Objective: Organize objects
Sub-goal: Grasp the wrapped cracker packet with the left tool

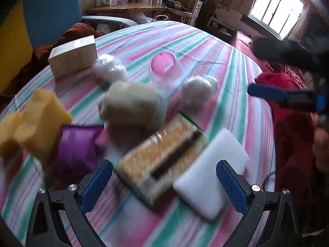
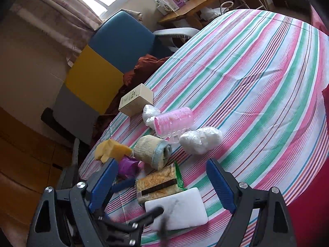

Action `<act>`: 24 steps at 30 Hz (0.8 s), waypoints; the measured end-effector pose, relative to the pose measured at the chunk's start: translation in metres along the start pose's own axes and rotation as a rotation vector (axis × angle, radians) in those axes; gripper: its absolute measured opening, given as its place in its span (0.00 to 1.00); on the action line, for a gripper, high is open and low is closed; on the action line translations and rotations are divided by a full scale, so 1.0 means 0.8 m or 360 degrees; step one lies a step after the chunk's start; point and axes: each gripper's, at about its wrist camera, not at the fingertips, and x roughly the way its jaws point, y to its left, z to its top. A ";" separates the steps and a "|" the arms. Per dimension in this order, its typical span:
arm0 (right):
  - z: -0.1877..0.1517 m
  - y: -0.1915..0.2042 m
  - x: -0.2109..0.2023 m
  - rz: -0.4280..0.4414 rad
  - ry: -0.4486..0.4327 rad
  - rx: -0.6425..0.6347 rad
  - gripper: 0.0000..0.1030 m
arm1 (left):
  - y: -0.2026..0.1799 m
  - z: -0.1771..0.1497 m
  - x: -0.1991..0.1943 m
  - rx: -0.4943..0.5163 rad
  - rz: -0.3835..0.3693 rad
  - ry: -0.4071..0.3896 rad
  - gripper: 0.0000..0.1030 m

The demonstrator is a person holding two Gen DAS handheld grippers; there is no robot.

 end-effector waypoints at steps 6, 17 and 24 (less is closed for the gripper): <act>-0.001 0.000 0.000 -0.0009 0.0002 0.0002 0.87 | -0.022 -0.019 -0.027 0.0074 0.0041 -0.0011 0.97; -0.002 -0.002 0.003 0.0009 0.0018 0.0006 0.87 | 0.016 0.005 -0.036 0.0287 0.0250 0.0012 0.88; -0.001 -0.002 0.005 0.0000 0.0029 0.0014 0.87 | 0.012 -0.008 -0.019 0.0637 0.0289 0.0180 0.87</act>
